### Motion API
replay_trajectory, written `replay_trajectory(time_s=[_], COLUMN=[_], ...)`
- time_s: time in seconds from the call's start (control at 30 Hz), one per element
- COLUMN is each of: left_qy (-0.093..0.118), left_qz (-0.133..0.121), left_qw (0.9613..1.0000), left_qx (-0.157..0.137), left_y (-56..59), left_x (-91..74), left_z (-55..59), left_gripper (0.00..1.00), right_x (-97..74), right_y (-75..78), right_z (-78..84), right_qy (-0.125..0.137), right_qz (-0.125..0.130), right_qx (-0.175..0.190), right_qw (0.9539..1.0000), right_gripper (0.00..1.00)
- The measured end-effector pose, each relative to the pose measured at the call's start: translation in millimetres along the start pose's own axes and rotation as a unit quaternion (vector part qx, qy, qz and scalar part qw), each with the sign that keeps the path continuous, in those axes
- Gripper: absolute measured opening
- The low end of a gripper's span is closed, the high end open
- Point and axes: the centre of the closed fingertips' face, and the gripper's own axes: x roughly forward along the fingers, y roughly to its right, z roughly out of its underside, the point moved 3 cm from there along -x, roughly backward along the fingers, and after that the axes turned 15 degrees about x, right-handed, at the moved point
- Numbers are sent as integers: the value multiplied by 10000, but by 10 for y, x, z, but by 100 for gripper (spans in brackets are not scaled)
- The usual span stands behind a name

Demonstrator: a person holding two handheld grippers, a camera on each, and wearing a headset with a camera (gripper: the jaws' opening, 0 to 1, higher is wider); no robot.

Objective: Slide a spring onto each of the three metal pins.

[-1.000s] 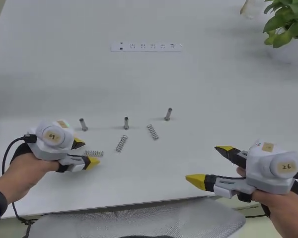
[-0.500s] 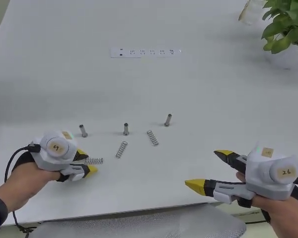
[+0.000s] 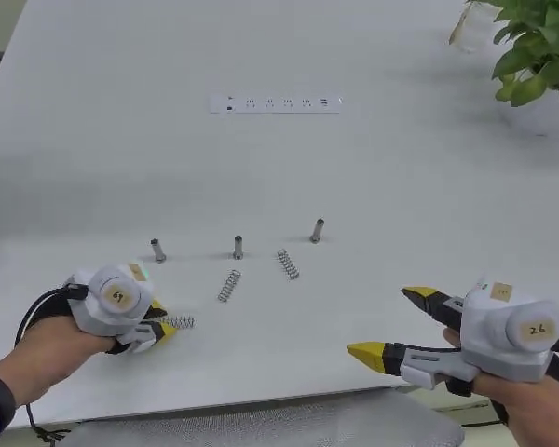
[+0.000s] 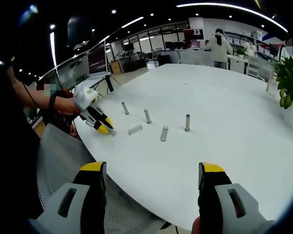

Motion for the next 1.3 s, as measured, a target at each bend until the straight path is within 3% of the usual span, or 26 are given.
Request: replay_trajectory(time_s=[0.27, 0.7, 1.03, 1.3], left_qy=[-59, -30, 61, 142], left_qz=[58, 25, -102, -182], left_qw=[9999, 9999, 9996, 9996], left_qx=[117, -110, -268, -178], left_y=[51, 117, 137, 175], left_x=[22, -56, -222, -346], left_z=[-11, 25, -24, -81], left_gripper=[3, 3, 2, 2], right_x=[-7, -23, 0, 26], right_y=[3, 5, -30, -53], right_z=[15, 58, 48, 52], right_qy=[-2, 26, 42, 11], right_qz=[8, 25, -23, -76], right_qx=[14, 47, 19, -16], right_qw=[10000, 10000, 10000, 10000], right_gripper=[76, 76, 76, 76])
